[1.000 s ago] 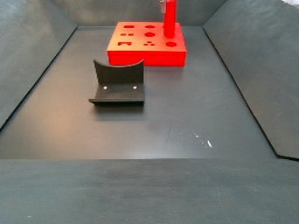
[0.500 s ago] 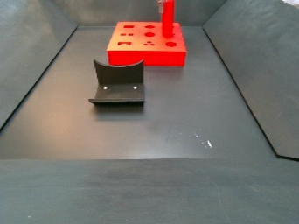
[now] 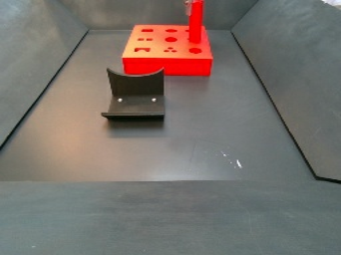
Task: Insert the star object.
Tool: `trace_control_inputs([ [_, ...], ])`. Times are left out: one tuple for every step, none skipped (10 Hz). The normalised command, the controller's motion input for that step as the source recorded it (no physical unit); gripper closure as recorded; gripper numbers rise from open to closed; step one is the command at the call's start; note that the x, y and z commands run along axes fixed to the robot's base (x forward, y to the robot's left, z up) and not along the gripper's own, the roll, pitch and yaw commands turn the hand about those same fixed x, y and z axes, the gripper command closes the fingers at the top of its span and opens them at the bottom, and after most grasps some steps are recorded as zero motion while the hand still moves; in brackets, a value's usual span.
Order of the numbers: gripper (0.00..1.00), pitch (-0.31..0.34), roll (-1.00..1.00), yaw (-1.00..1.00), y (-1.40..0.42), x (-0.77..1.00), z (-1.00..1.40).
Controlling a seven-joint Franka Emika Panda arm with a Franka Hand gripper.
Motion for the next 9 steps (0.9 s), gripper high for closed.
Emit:
trace_control_inputs([
  [1.0,0.0,0.05,0.0,0.0,0.0,-0.14],
  [1.0,0.016,0.09,0.01,0.0,0.0,-0.11],
  [1.0,0.0,0.05,0.05,-0.07,0.13,-0.1],
  [1.0,0.014,0.03,0.04,-0.11,0.3,-0.11],
  [1.0,0.0,0.0,0.01,-0.02,0.27,-0.16],
  [1.0,0.0,0.0,0.01,0.0,0.09,-0.22],
  [1.0,0.0,0.0,0.0,0.0,0.0,-0.2],
  [1.0,0.0,0.02,0.0,0.0,-0.16,-0.25],
  [1.0,0.0,0.09,0.0,0.0,-0.45,-0.37],
])
